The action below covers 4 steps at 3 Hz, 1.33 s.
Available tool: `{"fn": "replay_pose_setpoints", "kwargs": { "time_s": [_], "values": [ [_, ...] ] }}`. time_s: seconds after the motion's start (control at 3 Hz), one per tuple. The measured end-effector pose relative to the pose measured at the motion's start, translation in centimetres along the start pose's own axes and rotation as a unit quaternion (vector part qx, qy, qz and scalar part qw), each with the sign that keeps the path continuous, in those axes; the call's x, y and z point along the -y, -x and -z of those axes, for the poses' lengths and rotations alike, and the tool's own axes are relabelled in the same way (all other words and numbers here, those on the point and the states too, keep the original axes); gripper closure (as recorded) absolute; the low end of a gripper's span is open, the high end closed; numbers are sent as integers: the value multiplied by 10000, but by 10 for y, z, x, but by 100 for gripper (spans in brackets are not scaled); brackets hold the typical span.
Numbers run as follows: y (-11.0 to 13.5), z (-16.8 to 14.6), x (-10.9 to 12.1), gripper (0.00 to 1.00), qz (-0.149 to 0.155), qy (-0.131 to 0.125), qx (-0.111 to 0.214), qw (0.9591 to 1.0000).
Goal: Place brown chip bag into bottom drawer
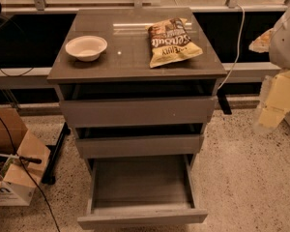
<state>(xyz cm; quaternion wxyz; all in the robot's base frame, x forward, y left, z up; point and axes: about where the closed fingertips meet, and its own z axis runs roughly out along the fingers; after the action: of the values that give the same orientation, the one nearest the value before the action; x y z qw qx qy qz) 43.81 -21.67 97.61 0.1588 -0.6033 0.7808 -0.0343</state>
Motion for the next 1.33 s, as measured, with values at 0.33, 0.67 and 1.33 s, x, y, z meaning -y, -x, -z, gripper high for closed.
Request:
{"fn": "replay_pose_setpoints", "kwargs": {
  "time_s": [0.33, 0.67, 1.33],
  "values": [
    [0, 0, 0, 0, 0, 0, 0, 10000],
    [1, -8, 13, 0, -76, 6, 358, 9993],
    [7, -29, 57, 0, -106, -24, 913, 9958]
  ]
}}
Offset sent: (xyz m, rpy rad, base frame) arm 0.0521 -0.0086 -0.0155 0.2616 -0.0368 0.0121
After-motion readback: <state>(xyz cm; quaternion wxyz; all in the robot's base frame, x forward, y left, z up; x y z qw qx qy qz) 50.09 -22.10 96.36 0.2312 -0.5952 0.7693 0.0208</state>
